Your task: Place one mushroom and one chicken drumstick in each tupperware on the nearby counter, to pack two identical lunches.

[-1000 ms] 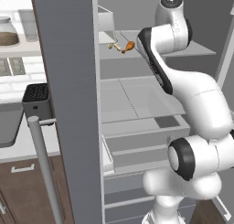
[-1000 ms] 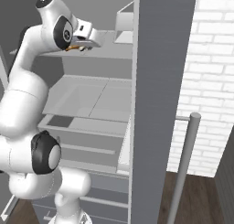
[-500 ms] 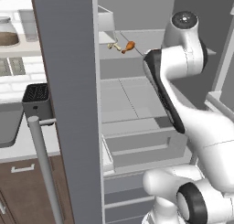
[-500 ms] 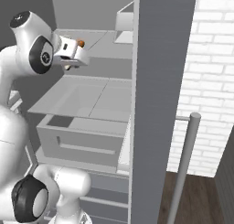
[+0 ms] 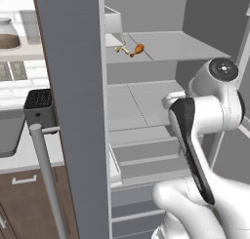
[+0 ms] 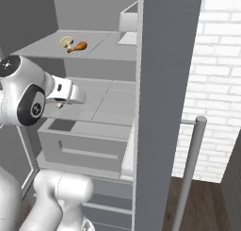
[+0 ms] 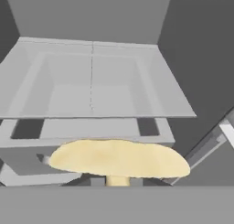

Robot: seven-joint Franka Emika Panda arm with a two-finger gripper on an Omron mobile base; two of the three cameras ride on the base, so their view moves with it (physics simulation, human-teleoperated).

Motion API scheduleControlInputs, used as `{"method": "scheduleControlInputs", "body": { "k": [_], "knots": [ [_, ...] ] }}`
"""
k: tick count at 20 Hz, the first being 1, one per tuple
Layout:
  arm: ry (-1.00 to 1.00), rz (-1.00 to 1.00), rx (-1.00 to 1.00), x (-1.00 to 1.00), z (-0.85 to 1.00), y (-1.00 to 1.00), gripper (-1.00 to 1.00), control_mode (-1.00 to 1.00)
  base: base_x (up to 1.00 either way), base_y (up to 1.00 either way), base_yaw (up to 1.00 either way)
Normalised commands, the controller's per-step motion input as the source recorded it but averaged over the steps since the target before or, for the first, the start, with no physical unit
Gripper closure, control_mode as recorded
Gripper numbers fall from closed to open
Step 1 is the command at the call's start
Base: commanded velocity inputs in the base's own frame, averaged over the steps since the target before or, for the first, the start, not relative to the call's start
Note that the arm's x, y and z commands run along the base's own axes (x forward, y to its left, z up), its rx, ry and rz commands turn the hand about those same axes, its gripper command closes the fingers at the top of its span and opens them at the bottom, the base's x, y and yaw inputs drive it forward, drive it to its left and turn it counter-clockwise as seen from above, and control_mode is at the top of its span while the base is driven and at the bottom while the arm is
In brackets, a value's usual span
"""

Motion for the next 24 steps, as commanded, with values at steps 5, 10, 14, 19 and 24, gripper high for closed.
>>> {"method": "scheduleControlInputs", "body": {
  "k": [5,10,14,19,24],
  "knots": [
    [0.07,0.19,0.0,-0.68,-0.64,0.0,1.0,-1.0,0.0,0.0,0.0],
    [0.04,0.1,0.0,-0.31,-0.28,0.0,1.0,1.0,-0.54,0.0,0.17],
    [0.0,0.0,0.0,0.0,0.0,0.0,1.0,1.0,-1.0,0.1,0.23],
    [0.0,0.0,0.0,0.0,0.0,0.0,1.0,1.0,-1.0,0.18,0.09],
    [0.0,0.0,0.0,0.0,0.0,0.0,1.0,1.0,-0.79,0.65,0.49]
  ]
}}
